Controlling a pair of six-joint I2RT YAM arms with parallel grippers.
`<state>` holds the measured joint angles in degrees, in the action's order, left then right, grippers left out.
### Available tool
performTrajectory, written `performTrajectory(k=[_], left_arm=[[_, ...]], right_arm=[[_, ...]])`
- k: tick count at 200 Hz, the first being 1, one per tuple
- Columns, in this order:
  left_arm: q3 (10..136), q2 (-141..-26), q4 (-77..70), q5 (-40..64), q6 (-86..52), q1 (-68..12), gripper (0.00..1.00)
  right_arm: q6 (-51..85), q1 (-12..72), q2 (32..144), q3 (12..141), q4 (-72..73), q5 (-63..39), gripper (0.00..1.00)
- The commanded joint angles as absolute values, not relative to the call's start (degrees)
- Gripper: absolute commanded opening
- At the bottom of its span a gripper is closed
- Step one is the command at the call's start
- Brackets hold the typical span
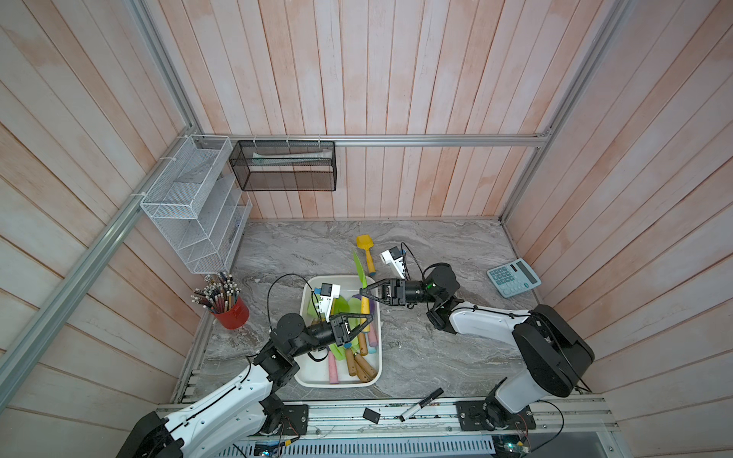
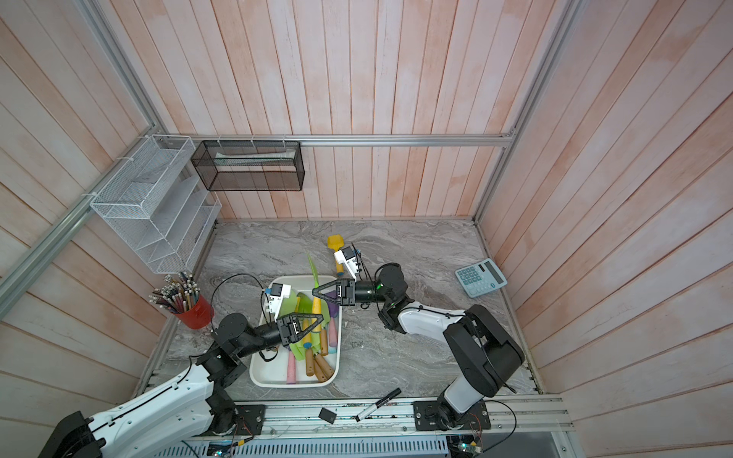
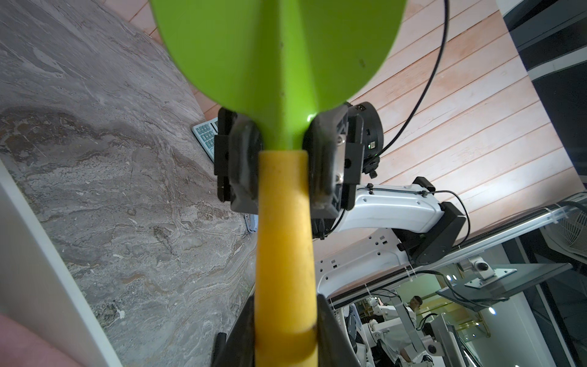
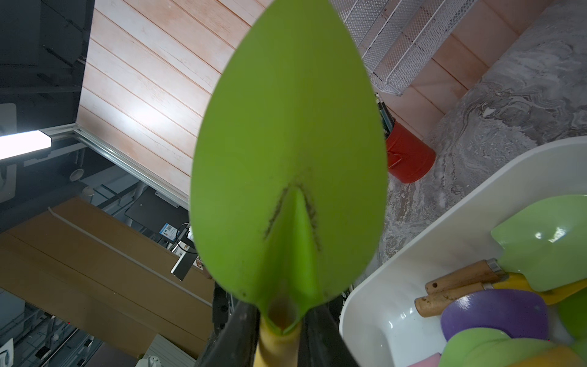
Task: Take the shovel out of the storage box
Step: Pick up the shovel from the storage box.
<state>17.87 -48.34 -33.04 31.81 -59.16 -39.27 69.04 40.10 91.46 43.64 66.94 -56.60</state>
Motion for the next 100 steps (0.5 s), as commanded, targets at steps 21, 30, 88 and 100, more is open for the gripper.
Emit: performTrajectory(k=[21,30,88,100], left_arm=[[17.32,-49.26,-34.32,33.40,-58.27,-39.11,0.16],[17.48,-49.30,-33.92,33.35,-58.10,-39.19,0.23],[18.84,-43.15,-22.03,30.24,-55.22,-35.48,0.65],[19.72,-41.37,-16.99,27.65,-53.43,-35.08,0.65]], right_arm=[[72.22,40.61,93.18,45.34,73.08,-58.52,0.19],[72.18,40.65,93.24,45.26,72.75,-58.46,0.17],[68.82,35.14,90.64,44.16,64.00,-56.72,0.17],[65.77,33.04,90.05,45.00,58.04,-56.23,0.17]])
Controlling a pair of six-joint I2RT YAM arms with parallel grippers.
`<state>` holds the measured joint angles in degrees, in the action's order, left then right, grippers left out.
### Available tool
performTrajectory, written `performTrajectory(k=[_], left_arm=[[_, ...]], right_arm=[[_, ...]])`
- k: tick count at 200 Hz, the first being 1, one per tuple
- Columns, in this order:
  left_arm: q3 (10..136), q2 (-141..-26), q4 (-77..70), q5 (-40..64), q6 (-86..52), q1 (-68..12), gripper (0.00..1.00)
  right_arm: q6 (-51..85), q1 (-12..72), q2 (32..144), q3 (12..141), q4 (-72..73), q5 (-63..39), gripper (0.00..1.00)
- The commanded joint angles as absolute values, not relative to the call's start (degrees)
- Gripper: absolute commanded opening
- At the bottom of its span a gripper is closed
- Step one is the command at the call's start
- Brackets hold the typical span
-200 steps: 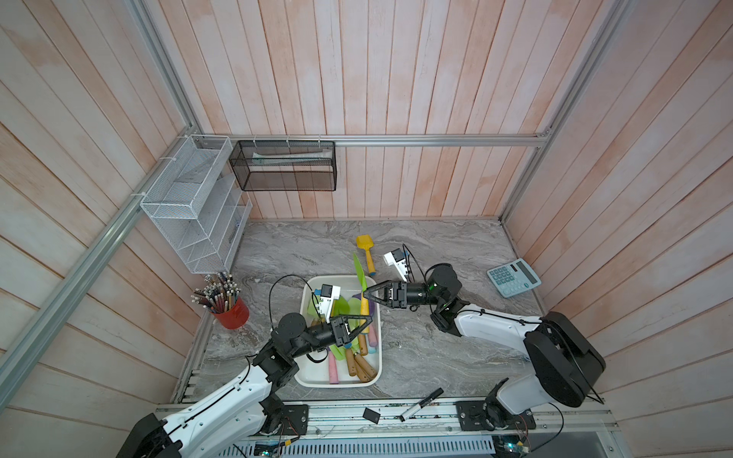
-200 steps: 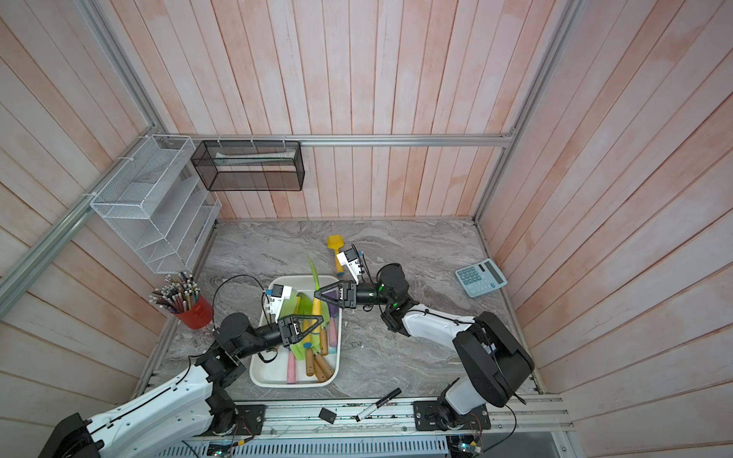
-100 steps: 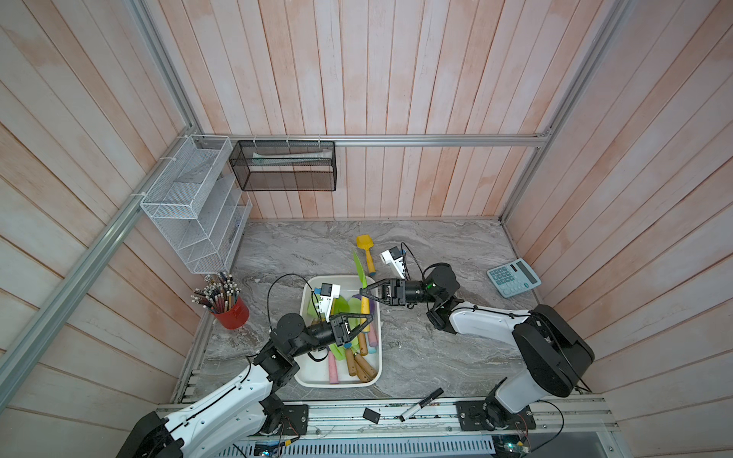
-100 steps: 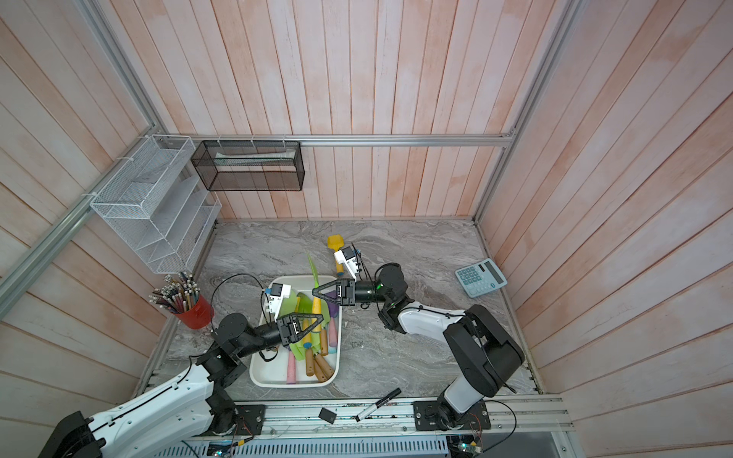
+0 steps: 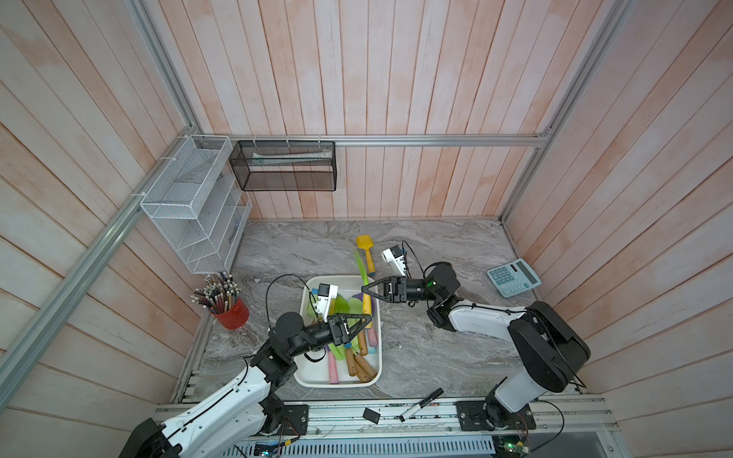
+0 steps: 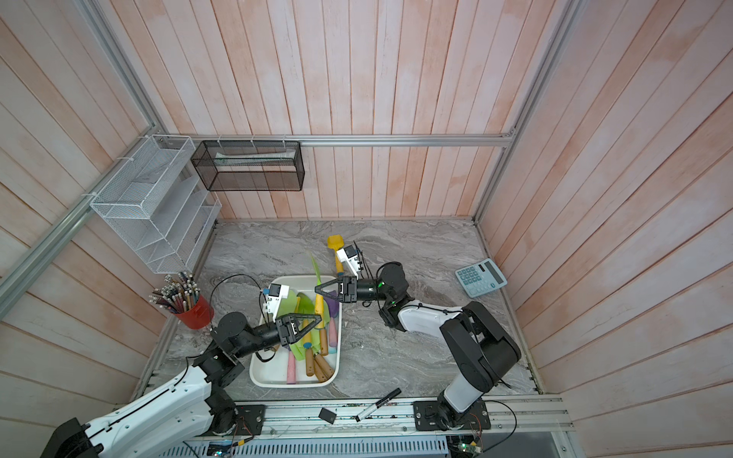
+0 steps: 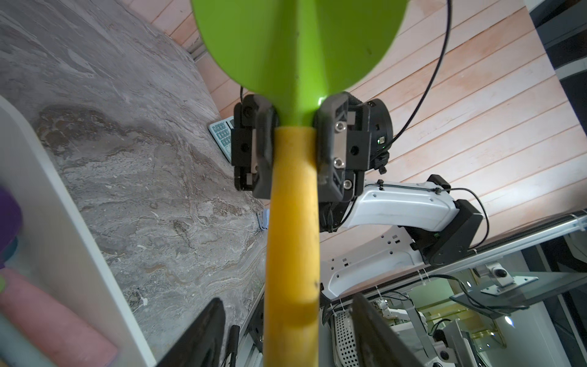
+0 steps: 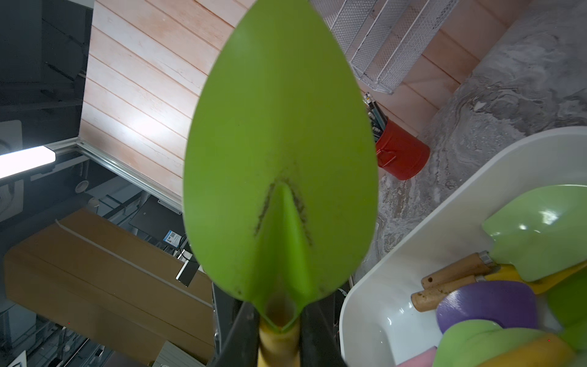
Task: Take the shovel out of the storage box
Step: Pick up the shovel from the storage box, then place the shovel at the center of the board.
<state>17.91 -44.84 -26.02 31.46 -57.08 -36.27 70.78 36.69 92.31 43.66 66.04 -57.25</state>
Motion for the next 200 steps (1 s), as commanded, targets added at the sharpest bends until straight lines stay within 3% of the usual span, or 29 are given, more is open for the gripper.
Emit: performTrajectory(k=[1,61,110,200], left_arm=[[19.84,-41.25,-16.36,27.27,-53.26,-35.07,0.65],[28.07,-50.07,10.98,13.13,-46.54,-35.41,0.64],[29.09,-52.19,15.94,6.55,-45.88,-36.68,0.64],[28.38,-52.84,16.87,6.13,-45.36,-36.86,0.63]], right_arm=[[65.45,32.82,90.03,45.09,57.54,-56.15,0.17],[49.66,21.27,95.41,51.63,27.57,-48.94,0.17],[34.55,20.21,103.17,65.52,4.77,-34.30,0.16],[22.49,20.93,124.56,96.29,-18.45,-12.78,0.16]])
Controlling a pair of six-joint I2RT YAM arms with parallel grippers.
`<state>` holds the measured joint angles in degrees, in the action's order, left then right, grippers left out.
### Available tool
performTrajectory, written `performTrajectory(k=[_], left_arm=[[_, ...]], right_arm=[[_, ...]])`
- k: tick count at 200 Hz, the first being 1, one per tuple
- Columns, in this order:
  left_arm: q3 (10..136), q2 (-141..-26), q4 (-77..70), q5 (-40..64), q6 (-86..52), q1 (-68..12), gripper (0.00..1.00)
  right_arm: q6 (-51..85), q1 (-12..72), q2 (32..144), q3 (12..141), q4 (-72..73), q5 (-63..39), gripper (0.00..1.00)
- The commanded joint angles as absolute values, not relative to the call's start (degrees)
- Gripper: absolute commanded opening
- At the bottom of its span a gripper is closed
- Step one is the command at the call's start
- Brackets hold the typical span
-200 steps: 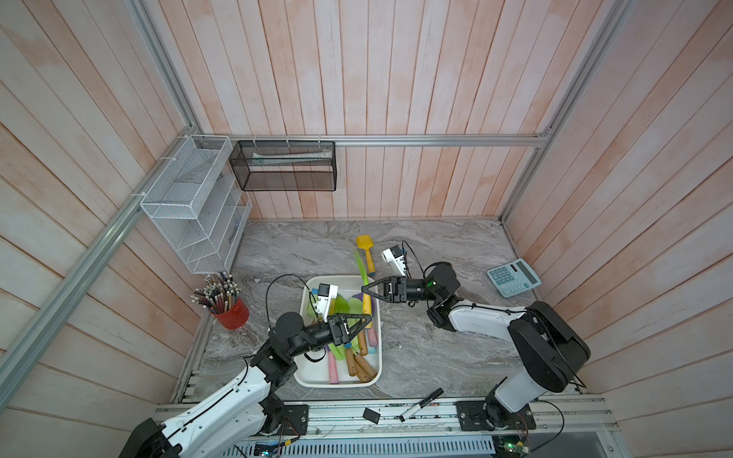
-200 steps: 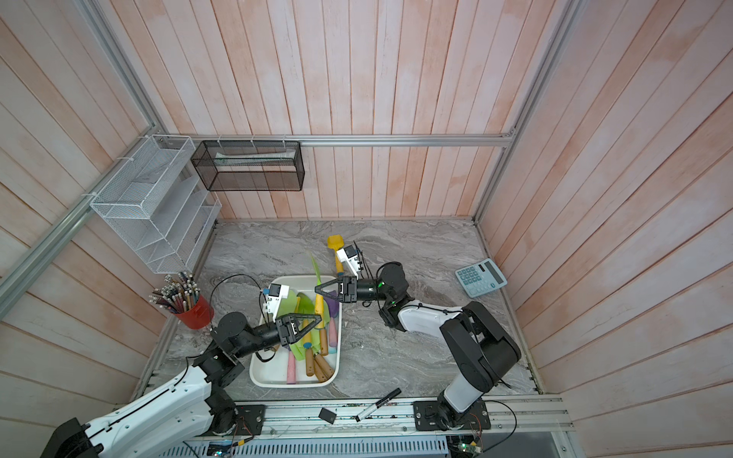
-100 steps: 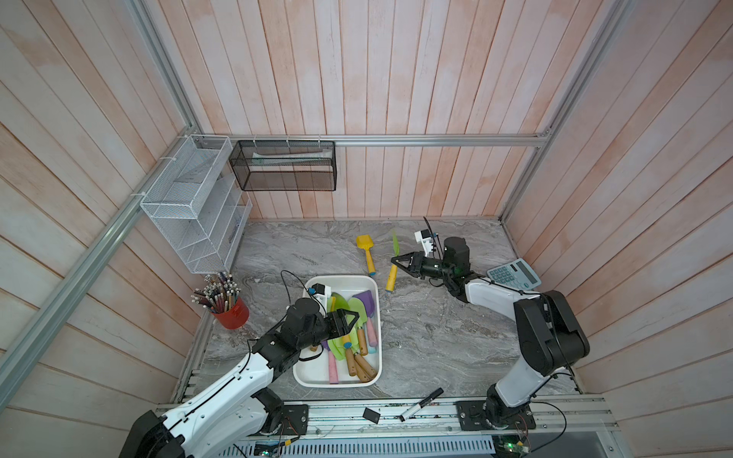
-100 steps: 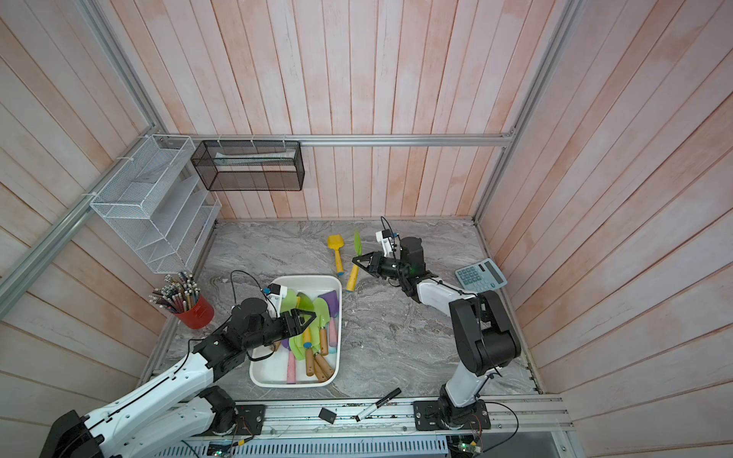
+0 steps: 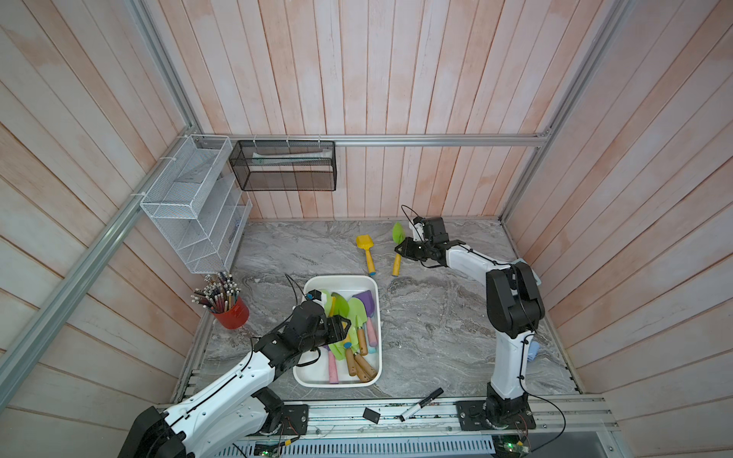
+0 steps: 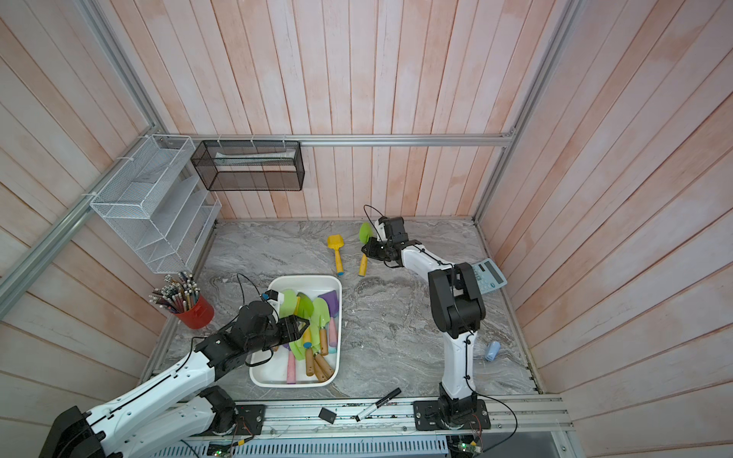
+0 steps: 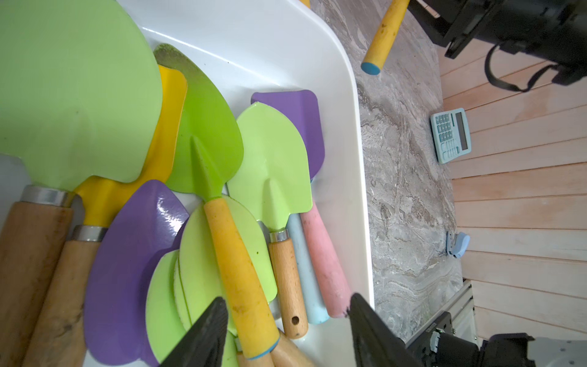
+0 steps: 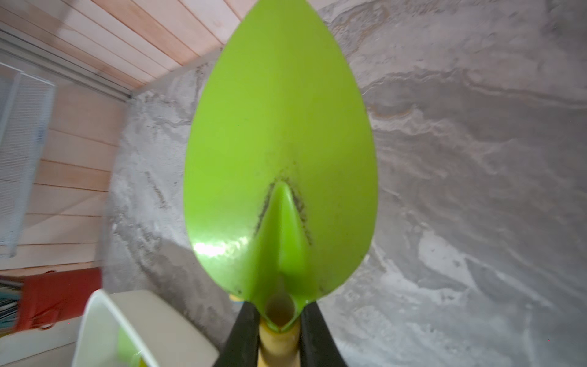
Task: Take the shovel out of the storage box
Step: Place the shovel at the center of the board.
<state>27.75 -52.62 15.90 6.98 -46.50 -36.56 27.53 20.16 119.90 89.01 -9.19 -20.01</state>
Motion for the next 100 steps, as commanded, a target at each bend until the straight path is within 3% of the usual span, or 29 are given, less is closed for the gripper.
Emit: performTrajectory(k=[1,100], left_arm=[[28.39,-52.88,16.87,6.14,-45.35,-36.84,0.63],[26.83,-51.19,17.73,6.59,-45.53,-36.91,0.63]], right_arm=[[22.41,21.01,124.77,96.66,-18.63,-12.63,0.16],[19.25,24.61,143.75,125.55,-33.01,-7.38,0.16]])
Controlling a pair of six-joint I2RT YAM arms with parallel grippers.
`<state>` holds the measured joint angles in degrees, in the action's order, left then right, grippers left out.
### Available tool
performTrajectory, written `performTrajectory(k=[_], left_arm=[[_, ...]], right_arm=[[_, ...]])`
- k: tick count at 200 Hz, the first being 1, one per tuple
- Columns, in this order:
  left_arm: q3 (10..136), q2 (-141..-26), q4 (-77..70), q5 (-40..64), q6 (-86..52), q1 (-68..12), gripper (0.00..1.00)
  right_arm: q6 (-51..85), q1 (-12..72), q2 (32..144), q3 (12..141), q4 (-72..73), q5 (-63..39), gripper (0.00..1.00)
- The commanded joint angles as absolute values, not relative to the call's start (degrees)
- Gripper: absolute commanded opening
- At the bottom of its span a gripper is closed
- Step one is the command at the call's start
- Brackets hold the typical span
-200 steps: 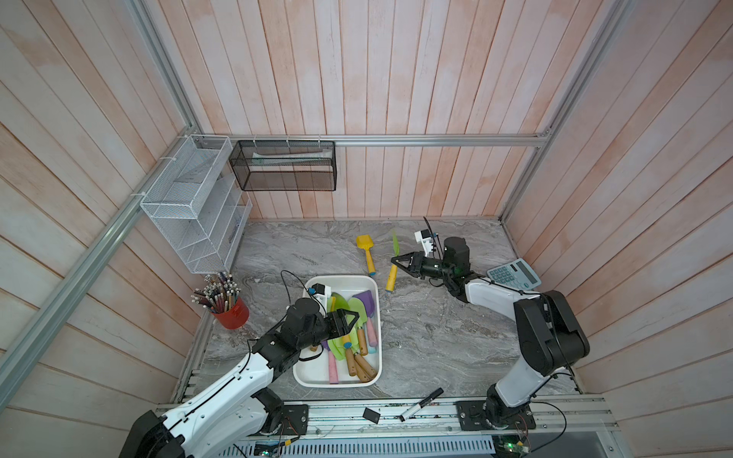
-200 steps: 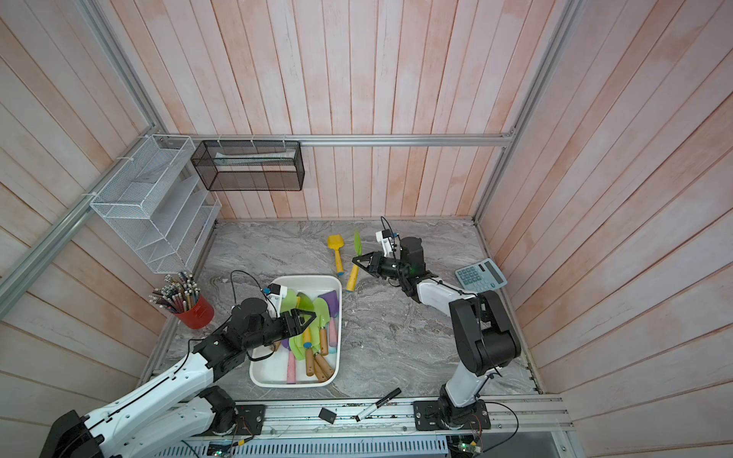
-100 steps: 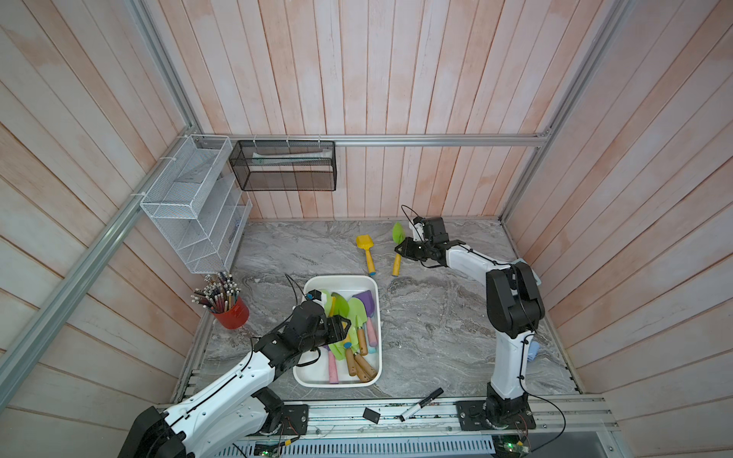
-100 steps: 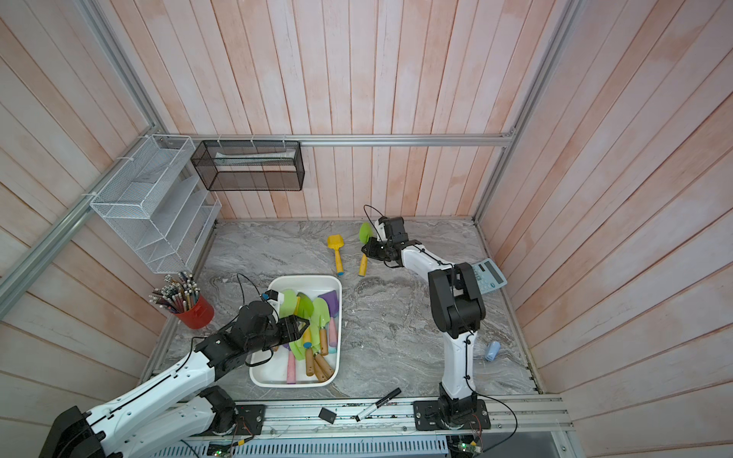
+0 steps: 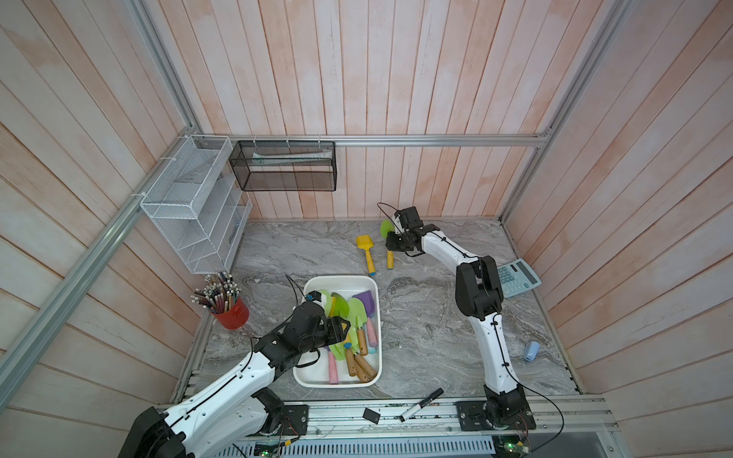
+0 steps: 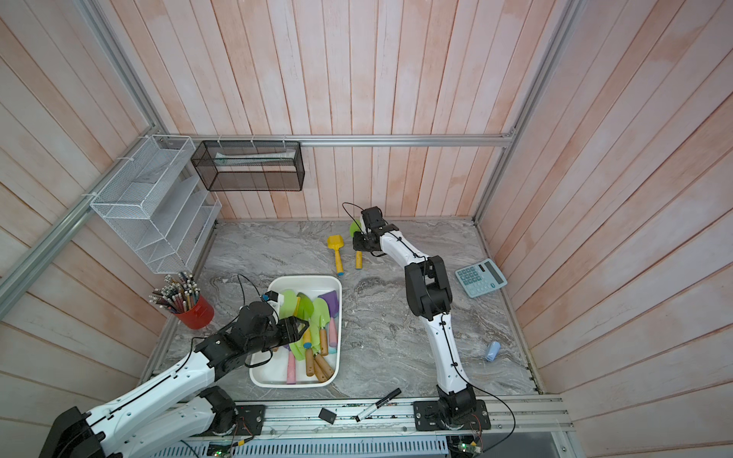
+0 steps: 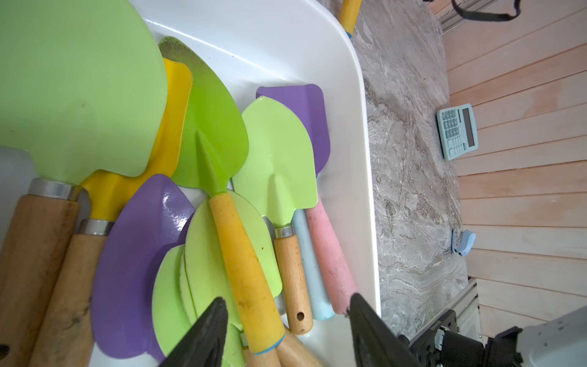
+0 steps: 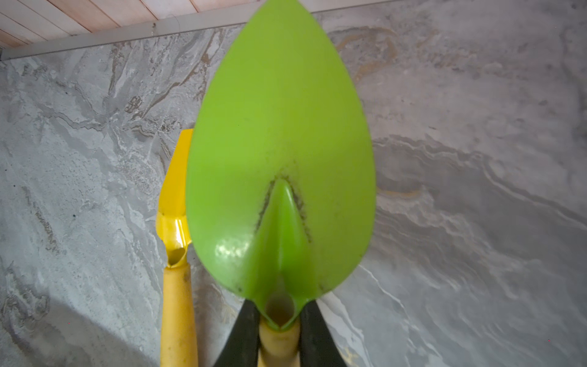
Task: Take the shovel out of the storage box
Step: Place the shovel at the center of the board.
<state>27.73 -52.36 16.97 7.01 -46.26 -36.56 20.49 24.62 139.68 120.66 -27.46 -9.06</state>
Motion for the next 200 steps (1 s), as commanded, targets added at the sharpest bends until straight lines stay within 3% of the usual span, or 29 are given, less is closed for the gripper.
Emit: performTrajectory(k=[1,126,161,200], left_arm=[[26.86,-51.22,17.74,6.55,-45.53,-36.87,0.63],[26.61,-52.36,17.31,7.29,-45.44,-36.91,0.63],[26.11,-52.18,17.52,7.29,-45.70,-36.90,0.63],[25.82,-52.13,17.56,7.38,-46.05,-36.91,0.63]], right_arm=[[19.20,24.65,143.94,125.84,-33.16,-7.38,0.16],[20.84,26.47,150.97,134.40,-35.24,-6.85,0.18],[21.42,26.81,151.22,136.27,-35.68,-7.55,0.23],[21.46,26.85,151.17,136.38,-35.94,-7.84,0.36]])
